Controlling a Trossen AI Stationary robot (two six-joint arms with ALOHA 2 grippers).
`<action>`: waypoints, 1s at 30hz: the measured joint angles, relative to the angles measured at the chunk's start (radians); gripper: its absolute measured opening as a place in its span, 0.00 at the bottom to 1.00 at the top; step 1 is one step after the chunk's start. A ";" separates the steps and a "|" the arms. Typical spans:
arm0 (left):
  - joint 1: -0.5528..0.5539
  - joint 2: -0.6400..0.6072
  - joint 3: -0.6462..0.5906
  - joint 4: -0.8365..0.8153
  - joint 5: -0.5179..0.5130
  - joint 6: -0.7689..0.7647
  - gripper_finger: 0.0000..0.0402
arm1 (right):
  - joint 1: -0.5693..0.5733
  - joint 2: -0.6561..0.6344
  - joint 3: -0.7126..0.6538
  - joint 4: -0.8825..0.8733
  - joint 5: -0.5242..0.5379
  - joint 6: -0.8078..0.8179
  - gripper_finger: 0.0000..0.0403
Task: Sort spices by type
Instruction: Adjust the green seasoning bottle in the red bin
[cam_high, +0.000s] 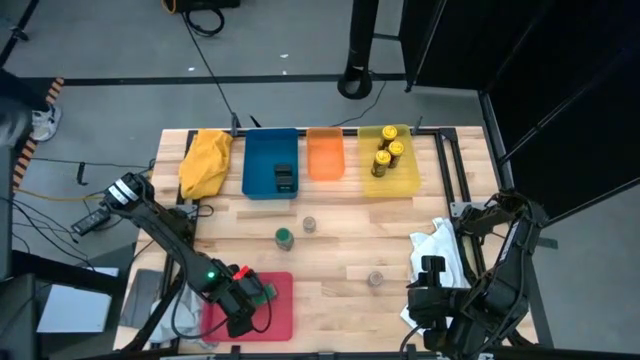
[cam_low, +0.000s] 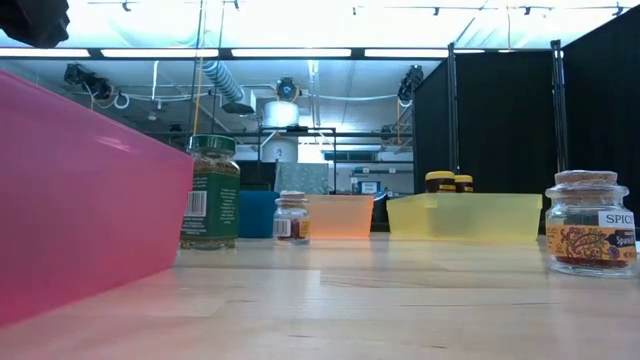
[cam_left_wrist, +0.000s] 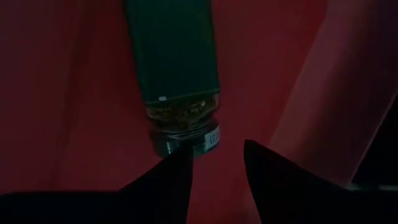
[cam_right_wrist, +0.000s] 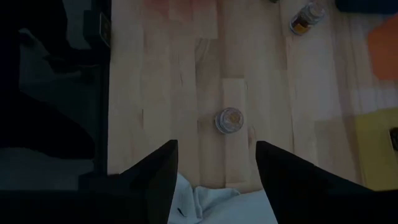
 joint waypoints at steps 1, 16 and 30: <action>0.000 0.000 0.000 0.001 0.006 0.018 0.37 | 0.000 0.000 0.000 0.000 0.000 0.000 0.56; 0.047 0.000 0.000 0.010 0.035 0.074 0.65 | 0.000 0.000 0.000 0.000 0.019 -0.009 0.56; 0.093 -0.018 -0.001 -0.056 0.011 0.071 0.66 | 0.000 0.000 0.000 0.002 0.019 -0.009 0.56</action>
